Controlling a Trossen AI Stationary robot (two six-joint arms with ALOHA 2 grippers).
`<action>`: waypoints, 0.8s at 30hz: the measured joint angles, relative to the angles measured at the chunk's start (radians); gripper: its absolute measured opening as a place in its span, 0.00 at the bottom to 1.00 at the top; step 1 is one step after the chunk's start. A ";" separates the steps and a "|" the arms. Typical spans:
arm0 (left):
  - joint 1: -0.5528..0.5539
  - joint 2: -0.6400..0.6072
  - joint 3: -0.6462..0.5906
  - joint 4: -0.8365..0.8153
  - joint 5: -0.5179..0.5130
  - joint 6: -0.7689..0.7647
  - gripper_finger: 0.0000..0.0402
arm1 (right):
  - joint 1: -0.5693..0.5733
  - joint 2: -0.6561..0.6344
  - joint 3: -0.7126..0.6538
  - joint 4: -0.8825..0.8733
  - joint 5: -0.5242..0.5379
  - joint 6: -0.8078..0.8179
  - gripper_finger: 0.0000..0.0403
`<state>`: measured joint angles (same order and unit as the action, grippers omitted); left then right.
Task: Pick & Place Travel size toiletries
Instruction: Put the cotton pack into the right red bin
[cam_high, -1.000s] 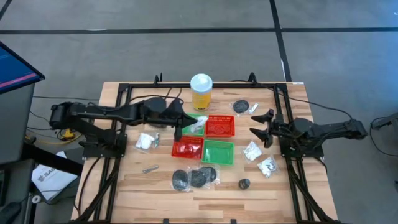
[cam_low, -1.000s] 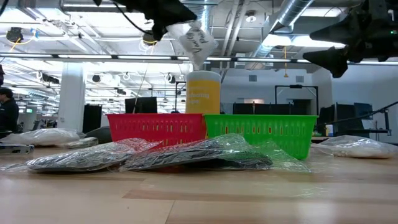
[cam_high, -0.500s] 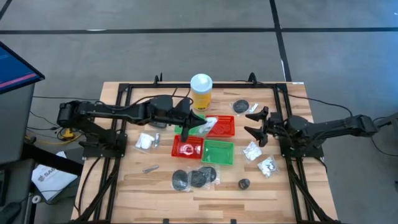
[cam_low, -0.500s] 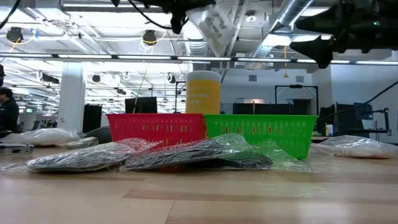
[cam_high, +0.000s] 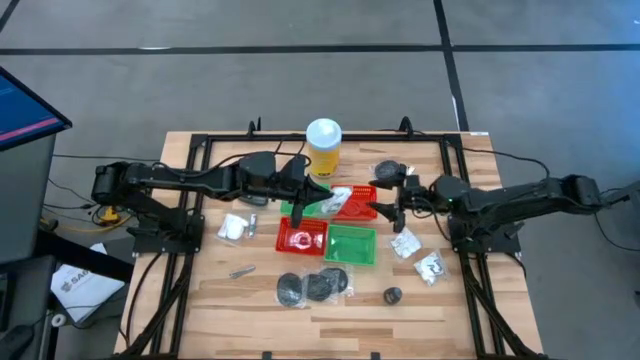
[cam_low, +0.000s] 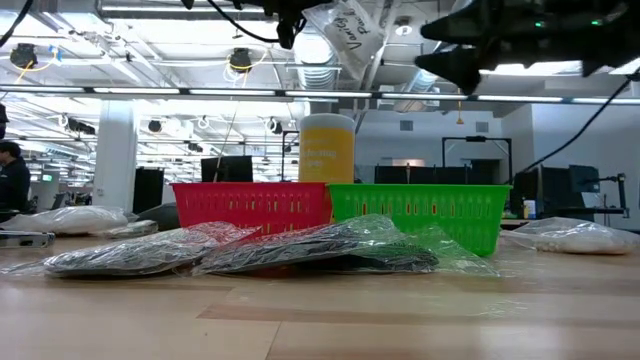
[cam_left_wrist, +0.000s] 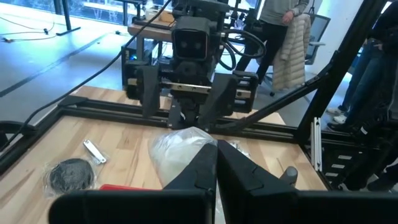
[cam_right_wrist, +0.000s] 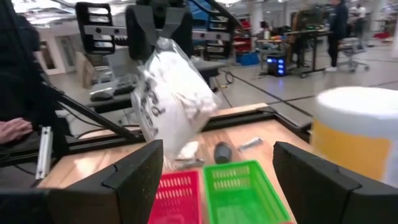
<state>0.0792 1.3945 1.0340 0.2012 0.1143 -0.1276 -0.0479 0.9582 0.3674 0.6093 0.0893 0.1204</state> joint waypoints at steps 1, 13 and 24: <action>0.000 0.000 0.000 0.000 0.000 0.000 0.00 | -0.010 0.026 0.012 0.016 -0.021 0.000 0.71; 0.000 0.000 0.000 0.005 0.024 0.000 0.00 | -0.081 0.291 0.167 0.118 -0.240 0.001 0.70; 0.000 0.000 -0.002 0.004 0.024 0.000 0.00 | -0.093 0.422 0.254 0.140 -0.390 0.001 0.67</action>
<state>0.0792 1.3945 1.0325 0.2054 0.1382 -0.1276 -0.1406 1.3799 0.6218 0.7492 -0.3009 0.1219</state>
